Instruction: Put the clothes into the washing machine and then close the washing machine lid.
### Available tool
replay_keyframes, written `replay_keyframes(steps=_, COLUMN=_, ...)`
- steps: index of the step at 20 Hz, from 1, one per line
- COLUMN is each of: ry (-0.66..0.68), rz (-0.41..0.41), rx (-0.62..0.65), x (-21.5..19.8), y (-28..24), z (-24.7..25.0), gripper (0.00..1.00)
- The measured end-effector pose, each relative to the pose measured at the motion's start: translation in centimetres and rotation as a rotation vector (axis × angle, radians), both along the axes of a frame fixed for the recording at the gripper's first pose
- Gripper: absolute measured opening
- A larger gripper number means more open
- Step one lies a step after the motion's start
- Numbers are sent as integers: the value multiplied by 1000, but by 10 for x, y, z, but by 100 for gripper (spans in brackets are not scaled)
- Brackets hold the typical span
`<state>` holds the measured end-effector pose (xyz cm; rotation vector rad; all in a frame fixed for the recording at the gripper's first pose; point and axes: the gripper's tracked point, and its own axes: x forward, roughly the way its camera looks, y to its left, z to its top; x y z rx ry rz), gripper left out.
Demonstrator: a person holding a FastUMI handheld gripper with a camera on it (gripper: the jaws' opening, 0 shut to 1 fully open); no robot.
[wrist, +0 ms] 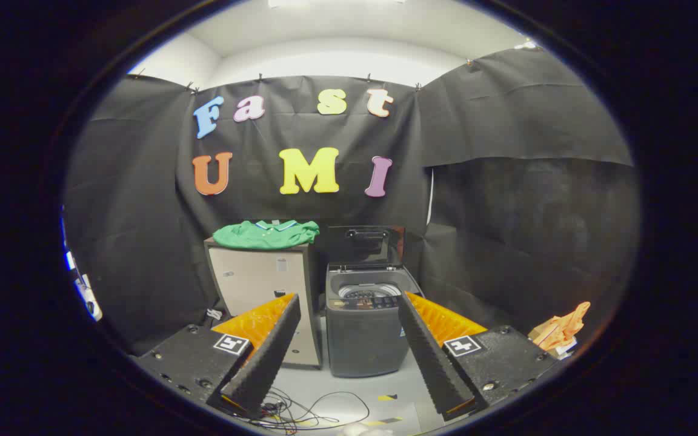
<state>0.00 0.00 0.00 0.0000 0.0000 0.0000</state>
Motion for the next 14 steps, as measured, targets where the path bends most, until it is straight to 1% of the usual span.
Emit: replay_keyframes(steps=14, ry=7, rz=6, rx=3, x=26, y=4, z=7, gripper=100)
